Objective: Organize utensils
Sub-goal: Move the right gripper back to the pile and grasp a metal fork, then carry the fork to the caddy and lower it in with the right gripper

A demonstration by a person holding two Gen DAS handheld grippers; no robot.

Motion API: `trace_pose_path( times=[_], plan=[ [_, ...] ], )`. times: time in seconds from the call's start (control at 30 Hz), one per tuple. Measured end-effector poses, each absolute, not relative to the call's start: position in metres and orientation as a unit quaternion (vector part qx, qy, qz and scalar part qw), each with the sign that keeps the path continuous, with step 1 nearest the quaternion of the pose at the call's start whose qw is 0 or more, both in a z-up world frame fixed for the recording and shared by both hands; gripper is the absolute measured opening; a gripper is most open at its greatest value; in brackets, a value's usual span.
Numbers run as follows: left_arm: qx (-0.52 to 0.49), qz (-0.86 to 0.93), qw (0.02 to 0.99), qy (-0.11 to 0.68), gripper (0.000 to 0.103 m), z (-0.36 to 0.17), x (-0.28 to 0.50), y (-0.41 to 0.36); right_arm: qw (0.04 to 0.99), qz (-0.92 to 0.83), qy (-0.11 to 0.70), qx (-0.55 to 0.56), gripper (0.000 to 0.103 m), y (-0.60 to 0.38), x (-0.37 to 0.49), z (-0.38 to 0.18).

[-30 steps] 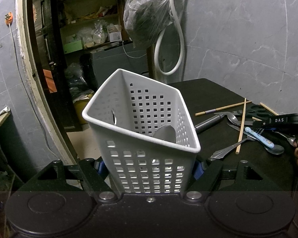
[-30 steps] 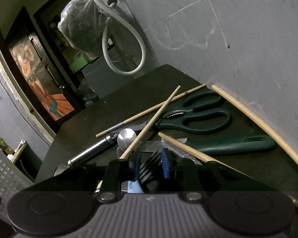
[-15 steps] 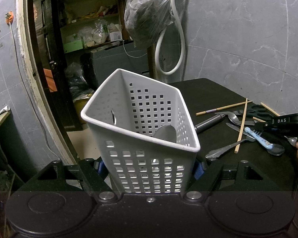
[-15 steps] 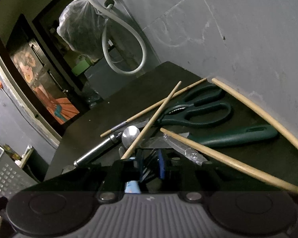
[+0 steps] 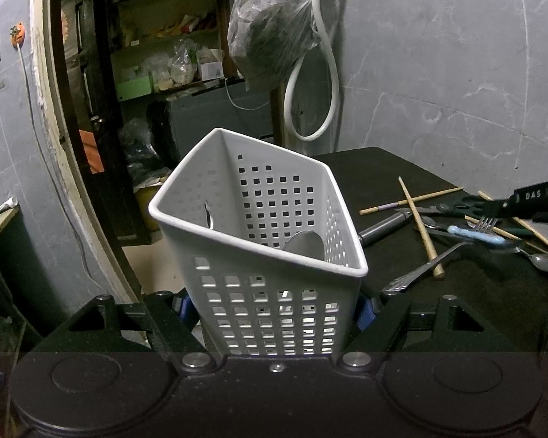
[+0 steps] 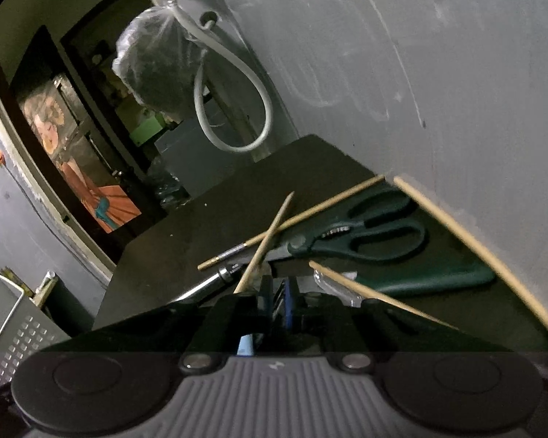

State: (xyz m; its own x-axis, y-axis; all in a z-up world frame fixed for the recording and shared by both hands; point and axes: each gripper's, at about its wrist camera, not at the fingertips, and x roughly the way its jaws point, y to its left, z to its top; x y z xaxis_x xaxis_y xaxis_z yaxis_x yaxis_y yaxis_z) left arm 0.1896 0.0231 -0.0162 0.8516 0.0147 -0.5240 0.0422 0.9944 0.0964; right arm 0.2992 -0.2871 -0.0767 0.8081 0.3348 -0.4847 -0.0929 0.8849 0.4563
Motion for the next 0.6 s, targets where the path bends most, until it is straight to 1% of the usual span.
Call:
trace_pose_path(
  times=[0.17,0.6],
  plan=[
    [0.051,-0.011,0.962,0.269,0.078,-0.016,0.19,0.024,0.942,0.11,0.274,0.159,0.006,-0.28,0.29,-0.054],
    [0.056,-0.026,0.964,0.259,0.078,-0.019,0.188,0.029,0.961,0.089,0.251,0.079,0.005,-0.27,0.26,-0.009]
  ],
)
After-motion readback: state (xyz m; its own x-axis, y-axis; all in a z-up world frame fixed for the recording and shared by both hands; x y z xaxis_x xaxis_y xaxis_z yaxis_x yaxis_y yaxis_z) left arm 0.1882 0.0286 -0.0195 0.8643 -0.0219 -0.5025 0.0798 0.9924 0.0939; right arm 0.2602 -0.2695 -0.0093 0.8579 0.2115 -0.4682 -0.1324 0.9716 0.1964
